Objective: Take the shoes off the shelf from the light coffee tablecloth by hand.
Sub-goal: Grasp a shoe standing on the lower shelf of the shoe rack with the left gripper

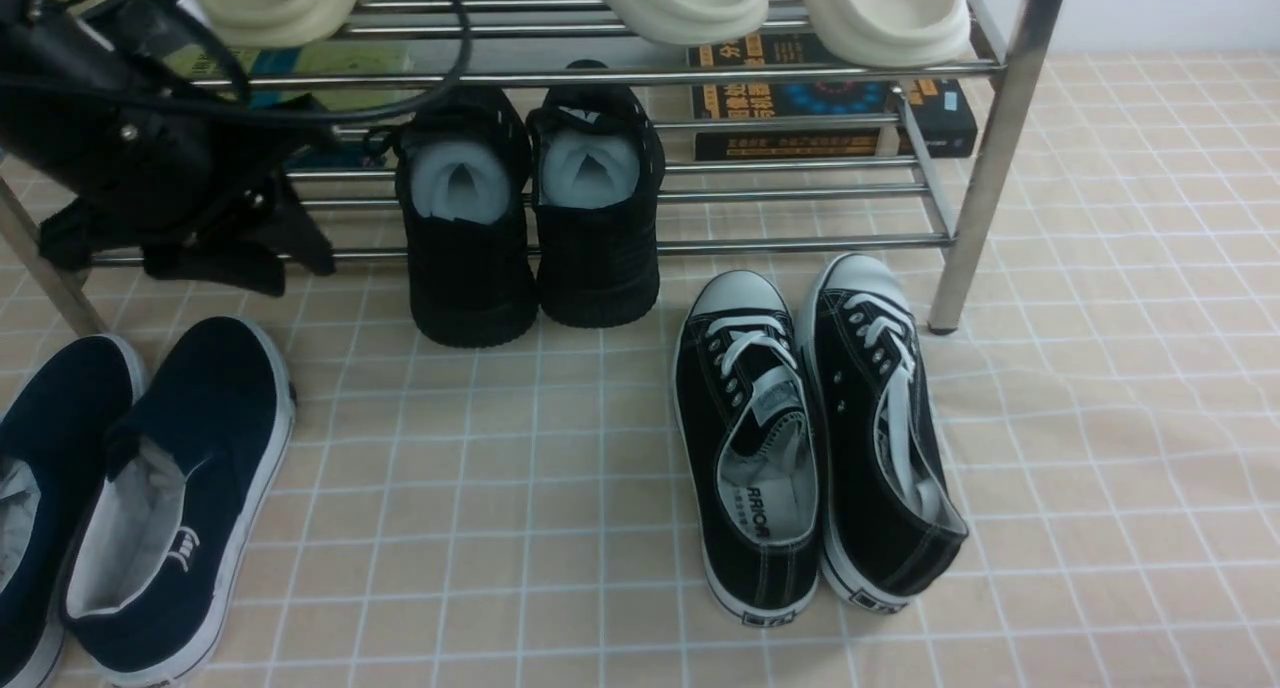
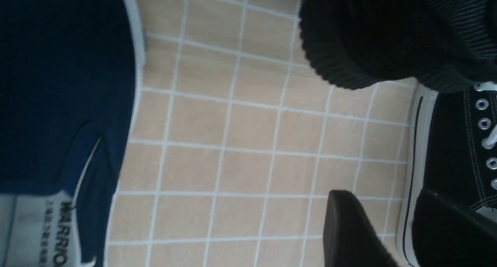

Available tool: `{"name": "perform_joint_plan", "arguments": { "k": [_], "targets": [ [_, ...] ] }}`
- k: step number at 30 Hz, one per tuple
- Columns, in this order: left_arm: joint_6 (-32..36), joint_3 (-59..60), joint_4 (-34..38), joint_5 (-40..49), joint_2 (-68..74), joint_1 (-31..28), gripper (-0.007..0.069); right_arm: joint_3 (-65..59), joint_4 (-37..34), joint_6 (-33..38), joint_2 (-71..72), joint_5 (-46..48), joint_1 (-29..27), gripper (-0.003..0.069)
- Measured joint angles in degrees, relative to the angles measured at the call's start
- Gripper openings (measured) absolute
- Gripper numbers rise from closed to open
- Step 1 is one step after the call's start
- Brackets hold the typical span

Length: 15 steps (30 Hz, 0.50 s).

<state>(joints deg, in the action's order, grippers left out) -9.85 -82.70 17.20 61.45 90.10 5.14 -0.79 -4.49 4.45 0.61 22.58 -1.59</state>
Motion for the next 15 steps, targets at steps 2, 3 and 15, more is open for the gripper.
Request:
{"name": "perform_joint_plan", "arguments": {
  "k": [2,3,15],
  "targets": [
    [-2.0,-1.8,-1.0,-0.9,1.4,2.0,0.0325,0.0,0.0,0.0,0.0,0.0,0.0,0.0241],
    [-3.8,-2.5,-1.9,-2.0,2.0,3.0,0.0335,0.0,0.0,0.0,0.0,0.0,0.0,0.0241],
    [-21.1,-3.1,-12.8,-18.4,8.7,7.7,0.0354,0.0,0.1,0.0,0.0,0.0,0.0,0.0241]
  ]
}}
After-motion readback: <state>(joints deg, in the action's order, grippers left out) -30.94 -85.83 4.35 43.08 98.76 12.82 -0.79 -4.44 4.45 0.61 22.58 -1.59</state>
